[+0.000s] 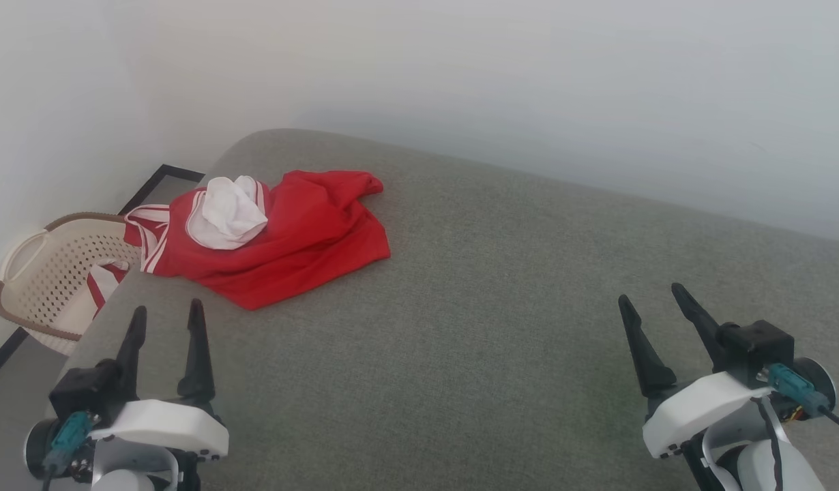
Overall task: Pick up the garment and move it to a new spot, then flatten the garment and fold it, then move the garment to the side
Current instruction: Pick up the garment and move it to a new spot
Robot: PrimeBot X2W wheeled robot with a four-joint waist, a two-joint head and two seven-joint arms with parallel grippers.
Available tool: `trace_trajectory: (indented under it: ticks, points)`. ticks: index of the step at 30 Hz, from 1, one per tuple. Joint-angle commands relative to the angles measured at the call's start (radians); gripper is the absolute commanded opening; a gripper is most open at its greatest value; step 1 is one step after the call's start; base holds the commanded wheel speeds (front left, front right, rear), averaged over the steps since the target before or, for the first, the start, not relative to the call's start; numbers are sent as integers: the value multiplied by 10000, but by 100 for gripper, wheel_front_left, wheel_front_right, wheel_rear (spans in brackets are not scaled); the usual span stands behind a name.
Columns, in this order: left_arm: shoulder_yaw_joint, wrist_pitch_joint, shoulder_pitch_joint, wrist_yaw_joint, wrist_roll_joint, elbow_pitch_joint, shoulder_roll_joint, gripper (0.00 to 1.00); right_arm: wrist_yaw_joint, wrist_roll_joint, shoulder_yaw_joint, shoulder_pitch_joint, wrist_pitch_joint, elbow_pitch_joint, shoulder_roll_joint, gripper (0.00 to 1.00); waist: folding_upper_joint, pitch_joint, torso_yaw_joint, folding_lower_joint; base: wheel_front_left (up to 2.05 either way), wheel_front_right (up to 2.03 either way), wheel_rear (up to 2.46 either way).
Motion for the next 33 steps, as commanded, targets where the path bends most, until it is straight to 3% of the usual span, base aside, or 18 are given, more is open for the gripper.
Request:
trace_trajectory:
  ticks: [1, 13, 24, 33]
  points:
    - [60, 1, -101, 72, -84, -2, -15, 100, 1, -19, 6, -64, -82, -5, 2, 100, 0, 11, 13, 0, 0, 0, 0]
    - [169, 458, -1646, 352, -263, 626, 181, 100, 1, -29, -23, -246, 169, -256, -273, 100, 0, 576, -421, 0, 0, 0, 0]
    - [122, 850, -4456, 212, -317, 2932, 783, 100, 1, 81, 32, -1101, 558, -1016, -944, 100, 0, 2538, -1480, 0, 0, 0, 0]
    - [4, 1794, -6397, 184, -336, 5437, 1299, 100, 1, 223, 48, -1646, 661, -1392, -1338, 100, 0, 3812, -2073, 0, 0, 0, 0]
